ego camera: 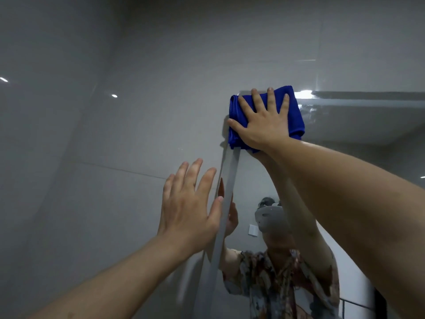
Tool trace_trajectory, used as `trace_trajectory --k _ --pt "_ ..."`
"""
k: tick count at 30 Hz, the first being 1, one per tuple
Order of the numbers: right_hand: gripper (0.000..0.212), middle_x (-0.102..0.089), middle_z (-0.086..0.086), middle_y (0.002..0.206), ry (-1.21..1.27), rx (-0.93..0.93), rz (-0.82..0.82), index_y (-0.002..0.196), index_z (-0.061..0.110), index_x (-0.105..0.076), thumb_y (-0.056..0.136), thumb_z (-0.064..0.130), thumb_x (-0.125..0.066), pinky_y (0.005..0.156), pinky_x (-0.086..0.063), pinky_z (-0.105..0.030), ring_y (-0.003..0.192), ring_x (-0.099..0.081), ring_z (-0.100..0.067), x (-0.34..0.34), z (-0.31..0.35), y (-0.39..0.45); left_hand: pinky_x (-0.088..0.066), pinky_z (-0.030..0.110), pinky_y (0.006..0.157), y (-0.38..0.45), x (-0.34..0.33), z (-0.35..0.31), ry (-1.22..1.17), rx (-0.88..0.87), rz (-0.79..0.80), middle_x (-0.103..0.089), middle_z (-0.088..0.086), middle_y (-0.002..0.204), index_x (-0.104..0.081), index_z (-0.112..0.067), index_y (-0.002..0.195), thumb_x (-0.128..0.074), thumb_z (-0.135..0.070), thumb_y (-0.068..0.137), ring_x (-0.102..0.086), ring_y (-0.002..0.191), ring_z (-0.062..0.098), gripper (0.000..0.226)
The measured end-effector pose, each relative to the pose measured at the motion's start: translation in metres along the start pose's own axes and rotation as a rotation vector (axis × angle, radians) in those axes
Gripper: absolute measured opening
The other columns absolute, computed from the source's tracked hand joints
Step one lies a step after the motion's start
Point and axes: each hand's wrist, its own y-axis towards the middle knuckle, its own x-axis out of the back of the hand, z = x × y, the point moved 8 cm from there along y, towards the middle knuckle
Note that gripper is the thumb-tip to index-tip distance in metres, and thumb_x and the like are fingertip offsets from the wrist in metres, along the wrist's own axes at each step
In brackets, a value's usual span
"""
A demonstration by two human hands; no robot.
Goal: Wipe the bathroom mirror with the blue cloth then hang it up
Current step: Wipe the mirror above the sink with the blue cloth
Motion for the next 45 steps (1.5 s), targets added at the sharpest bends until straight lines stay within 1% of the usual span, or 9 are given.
trace_trajectory --k 6,13,19,25,27,32,36,40,45 --pt "0.084 -0.003 -0.005 0.175 0.06 0.053 -0.019 0.166 0.036 -0.005 0.094 0.081 -0.003 0.121 0.014 -0.067 0.159 0.008 -0.039 -0.015 0.035 -0.06 -0.016 0.053 0.121 -0.015 0.0 -0.006 -0.017 0.013 0.016 -0.026 0.004 0.164 -0.037 -0.028 0.15 -0.04 -0.051 0.093 -0.016 0.152 0.027 0.062" --pt "0.082 -0.008 -0.008 0.174 0.06 0.109 0.007 0.166 0.031 -0.011 0.099 0.076 -0.006 0.122 0.005 -0.069 0.159 0.003 -0.042 -0.034 0.062 -0.148 -0.018 0.054 0.119 -0.054 0.001 0.003 0.014 0.032 0.081 -0.028 0.007 0.162 -0.039 -0.024 0.149 -0.045 -0.048 0.093 -0.019 0.151 0.03 0.061" --pt "0.076 -0.01 -0.008 0.174 0.103 0.199 0.057 0.166 0.028 -0.016 0.103 0.071 -0.016 0.123 0.003 -0.069 0.159 0.0 -0.042 -0.054 0.091 -0.241 -0.022 0.056 0.119 -0.086 -0.004 -0.001 0.008 0.034 0.147 -0.03 0.009 0.161 -0.04 -0.023 0.148 -0.049 -0.044 0.095 -0.022 0.15 0.032 0.057" --pt "0.075 0.003 -0.007 0.175 0.125 0.28 0.158 0.167 0.028 -0.005 0.105 0.068 -0.016 0.124 0.005 -0.067 0.159 0.007 -0.04 -0.077 0.122 -0.34 -0.021 0.055 0.12 -0.119 -0.014 0.005 -0.003 0.044 0.207 -0.031 0.008 0.161 -0.043 -0.023 0.147 -0.047 -0.043 0.095 -0.023 0.149 0.031 0.056" --pt "0.075 0.004 -0.007 0.175 0.12 0.31 0.183 0.167 0.027 -0.003 0.105 0.067 -0.017 0.123 0.009 -0.066 0.159 0.009 -0.04 -0.085 0.131 -0.368 -0.02 0.055 0.12 -0.129 -0.016 0.007 0.007 0.035 0.218 -0.031 0.008 0.161 -0.043 -0.024 0.146 -0.047 -0.043 0.095 -0.022 0.15 0.031 0.054" --pt "0.076 -0.002 -0.007 0.175 0.132 0.333 0.191 0.167 0.024 -0.004 0.106 0.064 -0.024 0.123 0.01 -0.065 0.159 0.005 -0.04 -0.097 0.146 -0.415 -0.02 0.056 0.12 -0.154 -0.024 0.008 0.007 0.027 0.252 -0.031 0.008 0.161 -0.044 -0.023 0.146 -0.048 -0.041 0.096 -0.021 0.15 0.032 0.053" --pt "0.078 -0.007 -0.008 0.174 0.141 0.391 0.167 0.163 0.02 0.004 0.106 0.062 -0.029 0.125 0.01 -0.063 0.16 0.001 -0.039 -0.104 0.157 -0.448 -0.019 0.054 0.12 -0.168 -0.03 0.008 0.018 0.024 0.27 -0.03 0.009 0.161 -0.043 -0.023 0.146 -0.047 -0.042 0.095 -0.021 0.15 0.033 0.055" --pt "0.075 -0.009 -0.01 0.174 0.142 0.499 0.2 0.165 0.023 -0.009 0.104 0.06 -0.034 0.125 0.007 -0.063 0.16 -0.003 -0.038 -0.116 0.169 -0.488 -0.02 0.056 0.12 -0.176 -0.036 0.003 0.017 0.027 0.285 -0.029 0.009 0.162 -0.043 -0.022 0.148 -0.047 -0.042 0.095 -0.019 0.151 0.032 0.057" --pt "0.075 -0.011 -0.011 0.174 0.091 0.73 0.281 0.167 0.022 -0.015 0.104 0.059 -0.036 0.124 0.014 -0.063 0.159 -0.004 -0.039 -0.129 0.176 -0.549 -0.019 0.057 0.12 -0.18 -0.041 -0.007 0.02 -0.009 0.3 -0.028 0.009 0.162 -0.041 -0.022 0.148 -0.044 -0.045 0.093 -0.019 0.151 0.033 0.06"
